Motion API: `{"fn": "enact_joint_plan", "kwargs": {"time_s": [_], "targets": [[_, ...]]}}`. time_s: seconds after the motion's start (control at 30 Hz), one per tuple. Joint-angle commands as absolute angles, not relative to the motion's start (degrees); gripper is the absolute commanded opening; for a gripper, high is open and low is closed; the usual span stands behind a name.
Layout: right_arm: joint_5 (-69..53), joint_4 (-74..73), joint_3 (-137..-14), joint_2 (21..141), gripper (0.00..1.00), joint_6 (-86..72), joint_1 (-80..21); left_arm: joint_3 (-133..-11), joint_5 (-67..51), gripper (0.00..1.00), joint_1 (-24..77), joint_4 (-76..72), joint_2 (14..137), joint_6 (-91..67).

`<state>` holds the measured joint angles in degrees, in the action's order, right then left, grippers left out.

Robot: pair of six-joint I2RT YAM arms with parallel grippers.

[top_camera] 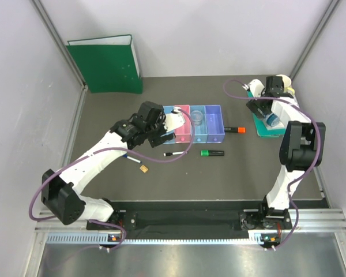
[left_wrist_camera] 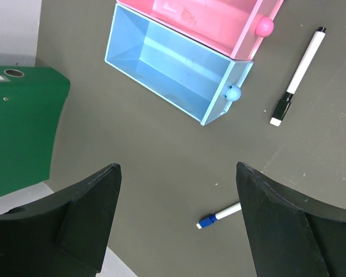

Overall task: Sort the stationery into containers
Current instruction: Pick up the stationery from the center of the board.

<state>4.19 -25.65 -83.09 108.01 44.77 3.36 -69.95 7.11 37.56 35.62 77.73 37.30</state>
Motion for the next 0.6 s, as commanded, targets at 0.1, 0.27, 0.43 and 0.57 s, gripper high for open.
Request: {"fn": "enact_joint_plan", "kwargs": {"time_s": [0.1, 0.27, 0.43, 0.57], "targets": [[3.1, -26.4, -88.3, 111.6, 0.83, 46.1, 2.9, -70.2, 7.3, 0.85, 37.6, 34.9, 78.8, 36.2], [2.8, -27.4, -88.4, 112.6, 0.81, 46.3, 2.9, -70.3, 7.7, 0.86, 37.6, 35.2, 79.5, 36.3], [3.1, -26.8, -86.2, 112.8, 0.79, 46.7, 3.0, -70.8, 7.8, 0.86, 37.6, 34.9, 80.1, 36.5], [3.8, -25.6, -84.9, 113.0, 0.79, 47.2, 3.2, -71.1, 7.7, 0.86, 37.6, 34.9, 80.3, 36.6]]}}
